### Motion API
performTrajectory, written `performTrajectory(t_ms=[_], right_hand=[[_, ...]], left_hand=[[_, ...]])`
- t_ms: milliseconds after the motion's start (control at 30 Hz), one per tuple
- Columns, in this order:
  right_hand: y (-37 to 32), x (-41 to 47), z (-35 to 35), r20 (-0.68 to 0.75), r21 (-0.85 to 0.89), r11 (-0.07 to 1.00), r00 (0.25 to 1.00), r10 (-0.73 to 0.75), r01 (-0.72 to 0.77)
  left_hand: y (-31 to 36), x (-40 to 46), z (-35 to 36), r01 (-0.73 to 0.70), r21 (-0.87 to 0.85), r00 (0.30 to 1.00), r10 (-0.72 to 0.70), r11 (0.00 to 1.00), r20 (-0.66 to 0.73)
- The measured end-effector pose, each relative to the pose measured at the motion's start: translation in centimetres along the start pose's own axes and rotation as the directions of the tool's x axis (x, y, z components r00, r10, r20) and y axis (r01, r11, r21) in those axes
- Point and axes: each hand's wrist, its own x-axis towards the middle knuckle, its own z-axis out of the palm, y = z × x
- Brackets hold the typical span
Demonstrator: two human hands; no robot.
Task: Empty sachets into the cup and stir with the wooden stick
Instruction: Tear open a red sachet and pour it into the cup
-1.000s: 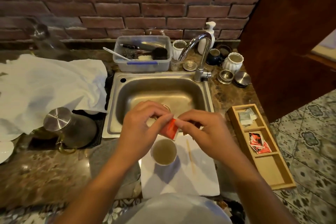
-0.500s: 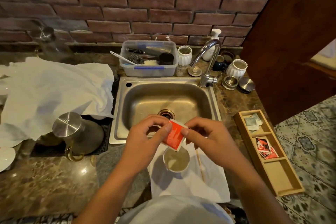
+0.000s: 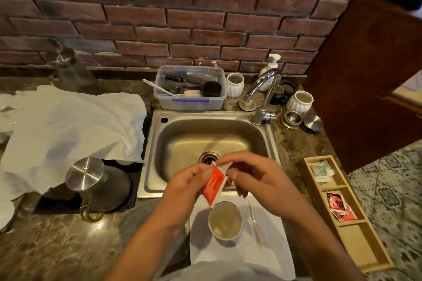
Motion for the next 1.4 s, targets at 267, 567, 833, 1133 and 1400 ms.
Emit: performTrajectory(t_ms=[267, 567, 833, 1133, 1400], right_hand=[[0.8, -0.1, -0.1, 0.040, -0.181, 0.983, 0.999, -0.017, 0.024], [2.0, -0.3, -0.8, -0.089, -0.345, 0.936, 0.995, 0.038, -0.066], [1.8, -0.3, -0.4, -0.149, -0.255, 0.964, 0.988, 0.038, -0.075], [2.3, -0.6, -0.7, -0.074, -0.263, 0.962, 0.995, 0.062, -0.079], [2.3, -0.4, -0.4, -0.010, -0.248, 0.964, 0.995, 0.095, -0.095]], left_hand=[[-0.6, -0.3, 0.8, 0.122, -0.080, 0.988, -0.114, 0.989, 0.102], [0.0, -0.2, 0.8, -0.073, 0.184, 0.997, 0.065, 0.980, 0.052], [-0.7, 0.0, 1.1, -0.236, 0.244, 0.968, 0.250, 0.941, -0.027], [-0.7, 0.0, 0.9, -0.199, 0.263, 0.978, 0.208, 0.944, -0.009], [-0.8, 0.0, 1.1, -0.155, 0.238, 0.985, 0.168, 0.959, -0.035]])
